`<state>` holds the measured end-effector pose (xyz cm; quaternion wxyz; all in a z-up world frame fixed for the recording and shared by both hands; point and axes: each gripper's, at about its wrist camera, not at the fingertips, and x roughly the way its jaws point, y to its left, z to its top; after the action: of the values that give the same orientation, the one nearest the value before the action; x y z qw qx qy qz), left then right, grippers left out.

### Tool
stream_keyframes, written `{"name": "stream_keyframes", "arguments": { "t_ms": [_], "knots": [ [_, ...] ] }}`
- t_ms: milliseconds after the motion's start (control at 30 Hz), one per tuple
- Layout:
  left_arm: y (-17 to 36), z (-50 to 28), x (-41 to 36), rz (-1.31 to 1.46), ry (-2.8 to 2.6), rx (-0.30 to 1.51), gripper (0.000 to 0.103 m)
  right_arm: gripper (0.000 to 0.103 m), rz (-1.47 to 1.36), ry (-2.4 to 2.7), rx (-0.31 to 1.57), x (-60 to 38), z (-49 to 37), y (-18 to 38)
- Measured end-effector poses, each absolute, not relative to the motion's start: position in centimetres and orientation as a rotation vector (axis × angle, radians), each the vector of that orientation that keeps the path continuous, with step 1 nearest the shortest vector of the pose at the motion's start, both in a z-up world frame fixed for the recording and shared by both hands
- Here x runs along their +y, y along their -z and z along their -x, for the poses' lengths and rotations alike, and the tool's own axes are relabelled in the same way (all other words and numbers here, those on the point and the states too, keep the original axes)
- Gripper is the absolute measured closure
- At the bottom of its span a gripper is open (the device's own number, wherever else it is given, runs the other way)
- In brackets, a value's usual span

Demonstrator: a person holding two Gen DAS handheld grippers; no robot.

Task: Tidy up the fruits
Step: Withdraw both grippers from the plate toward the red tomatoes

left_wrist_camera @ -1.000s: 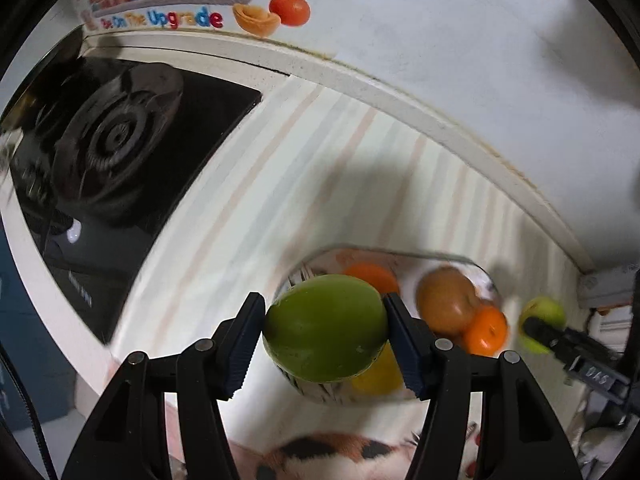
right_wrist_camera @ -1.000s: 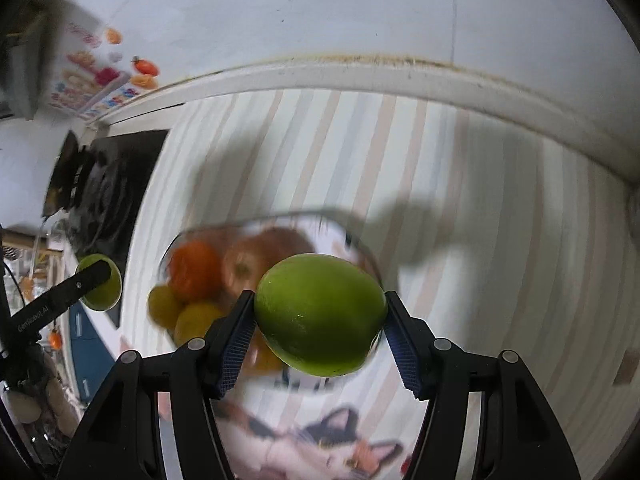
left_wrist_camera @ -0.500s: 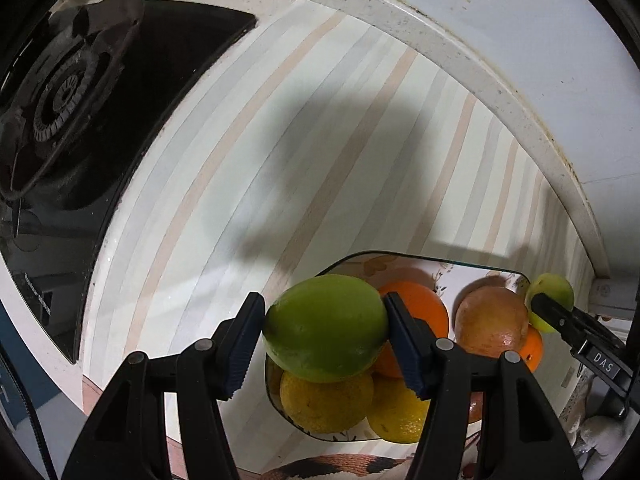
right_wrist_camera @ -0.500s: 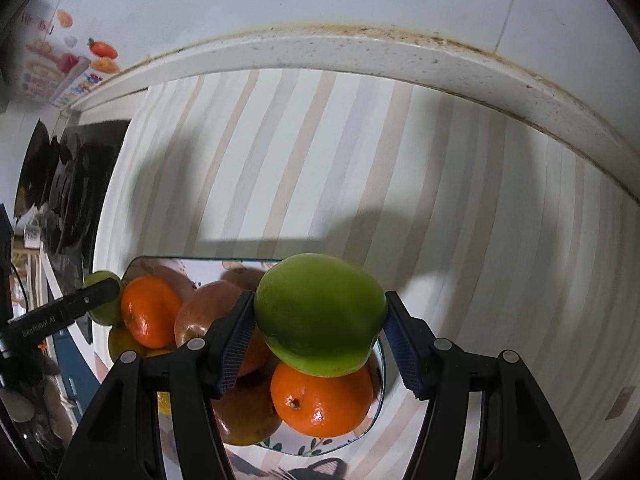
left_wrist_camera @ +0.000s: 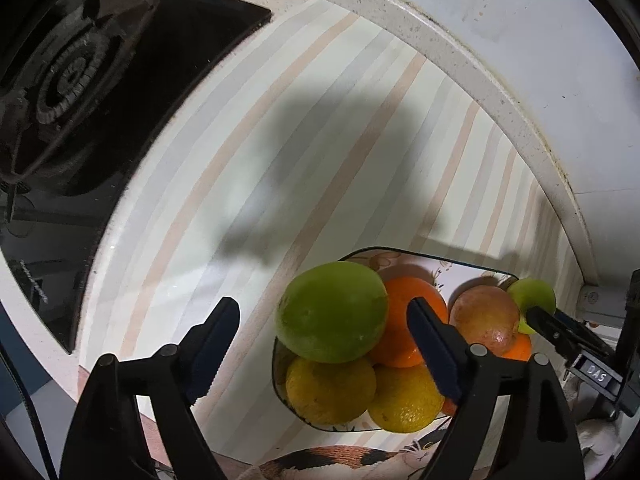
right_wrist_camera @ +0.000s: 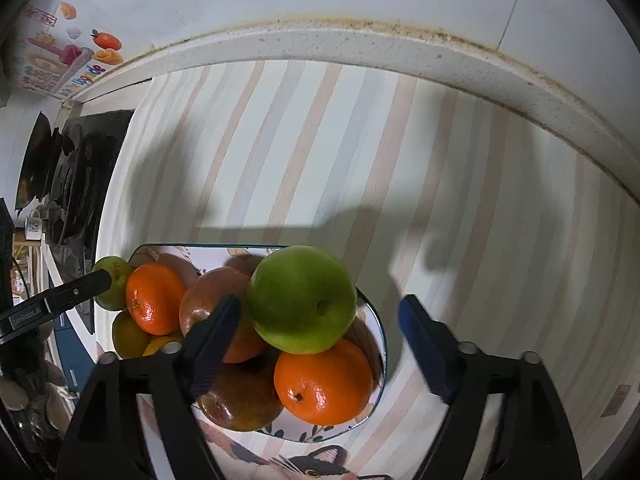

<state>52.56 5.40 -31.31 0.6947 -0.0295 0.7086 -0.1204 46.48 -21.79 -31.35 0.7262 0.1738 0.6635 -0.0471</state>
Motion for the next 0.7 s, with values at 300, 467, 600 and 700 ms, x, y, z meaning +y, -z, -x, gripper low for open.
{"name": "stream_keyframes", "arguments": {
  "t_ms": [300,467,600,700],
  "knots": [
    [27.3,-48.9,5.5,-0.022,0.243,1.465,0.008,0.009,-0.221,0.129,1.412,-19.6,-41.8,28.0],
    [25.1,-44.2,4.4,-0.090,0.210,1.378,0.008,0.009,-0.144,0.112,1.370,-18.2,-37.9,25.9],
    [23.6,-40.5,3.9,-0.107,0.185,1.329,0.008,0.009,-0.095,0.093,1.328,-17.5,-34.7,23.9],
    [22.6,-37.8,3.6,-0.106,0.161,1.298,0.008,0.009,-0.070,0.074,1.292,-17.1,-32.4,22.1]
  ]
}}
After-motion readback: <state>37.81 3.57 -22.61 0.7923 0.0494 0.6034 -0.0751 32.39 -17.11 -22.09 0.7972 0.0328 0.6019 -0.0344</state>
